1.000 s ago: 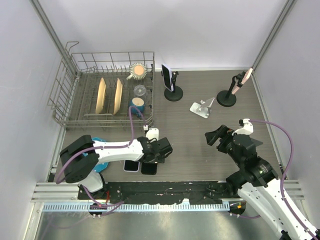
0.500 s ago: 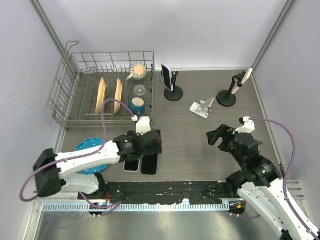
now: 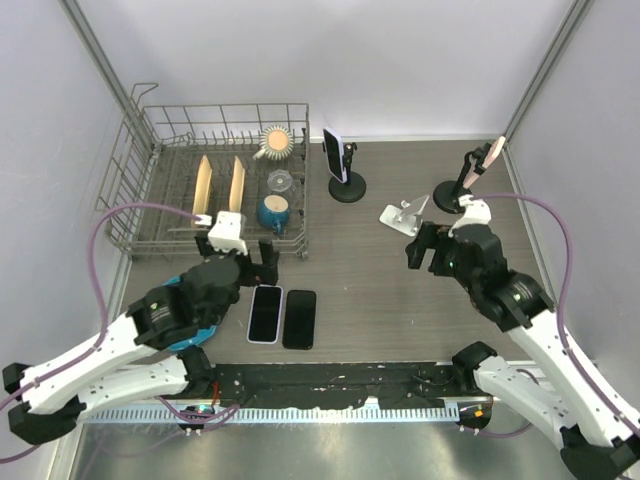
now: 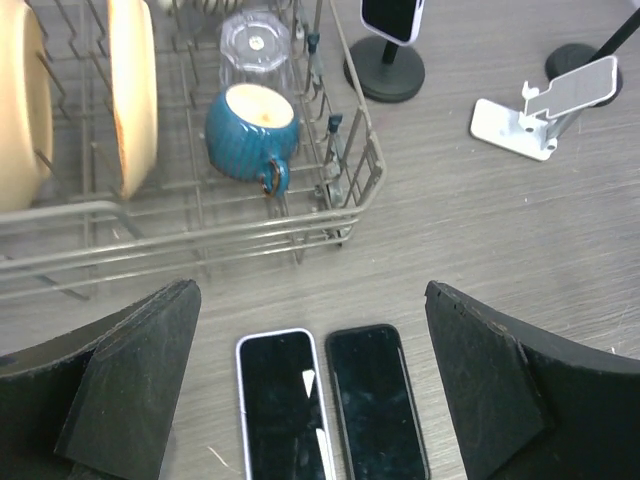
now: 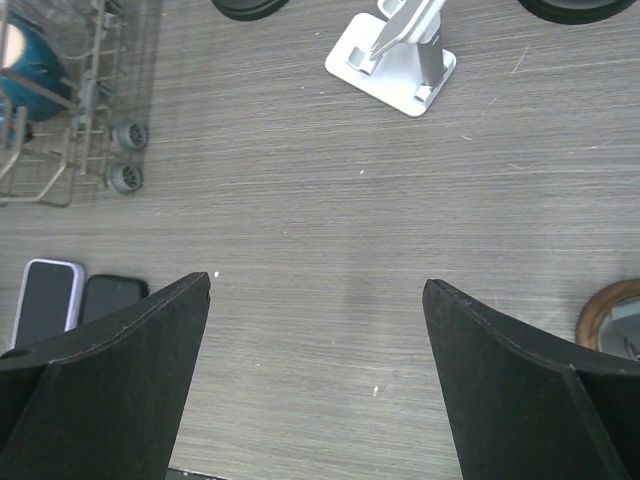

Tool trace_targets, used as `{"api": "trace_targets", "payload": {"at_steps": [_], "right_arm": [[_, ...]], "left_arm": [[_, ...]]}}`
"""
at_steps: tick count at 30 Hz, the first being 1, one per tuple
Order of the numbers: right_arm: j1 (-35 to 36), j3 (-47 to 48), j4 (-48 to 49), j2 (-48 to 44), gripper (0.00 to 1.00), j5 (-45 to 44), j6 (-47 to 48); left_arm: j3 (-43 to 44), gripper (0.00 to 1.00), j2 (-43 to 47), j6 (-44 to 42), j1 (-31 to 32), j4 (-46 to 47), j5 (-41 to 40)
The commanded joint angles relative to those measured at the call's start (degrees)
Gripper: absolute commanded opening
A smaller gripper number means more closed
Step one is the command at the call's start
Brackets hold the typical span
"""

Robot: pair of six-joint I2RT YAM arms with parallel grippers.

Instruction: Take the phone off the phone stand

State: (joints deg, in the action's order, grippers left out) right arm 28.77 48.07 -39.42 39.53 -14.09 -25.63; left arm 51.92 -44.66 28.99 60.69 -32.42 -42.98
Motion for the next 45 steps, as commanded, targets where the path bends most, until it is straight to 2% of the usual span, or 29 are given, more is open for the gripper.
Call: {"api": "trace_targets", "payload": {"at_steps": [1, 5, 6, 8, 9, 10, 12, 14, 15, 21, 26, 29, 32, 35, 36, 45], "right_arm": [[-0.03, 6.84, 3.12, 7.13, 0.93, -6.02, 4.27], [-2.66, 12.21, 4.61, 14.95, 0.93, -10.25, 6.11], [-6.24, 13.61, 6.01, 17.49, 0.93, -9.91, 6.29], [-11.69, 14.50, 7.68, 19.44, 0.92, -4.15, 5.42], [-18.42, 14.50, 9.95, 20.49, 0.92, -1.50, 4.28], [-20.93, 14.42, 11.02, 20.76, 0.91, 0.88, 2.27], [-24.37, 14.07, 13.04, 20.59, 0.91, 3.44, 0.41], [-25.43, 13.98, 12.79, 19.63, 0.91, 1.18, -1.44], [-25.61, 13.80, 11.40, 19.36, 0.92, -1.44, -1.88], [-30.70, 11.00, -0.56, 16.55, 0.98, -4.54, -3.38], [-33.69, 6.43, -4.96, 16.36, 0.97, 1.25, -3.64], [-34.75, 2.92, -5.05, 16.89, 0.93, 0.56, -5.92], [-35.54, 0.19, -4.53, 17.42, 0.84, -3.83, -7.94], [-36.60, -1.57, -2.69, 18.65, 0.75, -4.54, -8.39], [-36.60, -1.93, -2.25, 19.79, 0.70, -4.81, -8.56], [-36.68, -2.90, 2.50, 26.47, 0.49, -7.27, -8.21]], "left_arm": [[-3.40, 1.00, 7.21, -12.64, -0.22, 6.50, 0.26], [-5.07, 1.00, 10.73, -15.80, -0.22, 6.32, 0.71], [-5.60, 1.00, 11.26, -16.16, -0.22, 6.32, 0.53], [-6.83, 1.00, 12.06, -16.25, -0.22, 6.58, 0.09], [-6.83, 1.00, 12.14, -16.34, -0.22, 6.24, 0.35], [-6.75, 1.00, 12.15, -16.16, -0.22, 5.71, 0.18], [-6.74, 1.00, 12.49, -16.07, -0.22, 4.83, -1.57], [-6.92, 1.00, 12.93, -15.90, -0.22, 4.22, -2.54], [-7.01, 1.00, 13.20, -15.72, -0.22, 3.95, -2.72], [-6.92, 1.00, 14.69, -15.63, -0.22, 3.60, -1.93], [-7.19, 1.00, 16.10, -14.93, -1.53, 3.77, 1.58], [-7.27, 1.00, 16.98, -14.14, -2.85, 3.86, 3.33], [-7.53, 1.00, 18.12, -13.26, -4.43, 4.12, 4.92], [-7.97, 1.00, 18.91, -12.47, -6.28, 4.74, 7.55], [-8.06, 1.00, 19.00, -12.30, -7.15, 4.91, 8.95], [-8.50, 1.00, 19.26, -10.36, -12.51, 5.71, 14.94]]}}
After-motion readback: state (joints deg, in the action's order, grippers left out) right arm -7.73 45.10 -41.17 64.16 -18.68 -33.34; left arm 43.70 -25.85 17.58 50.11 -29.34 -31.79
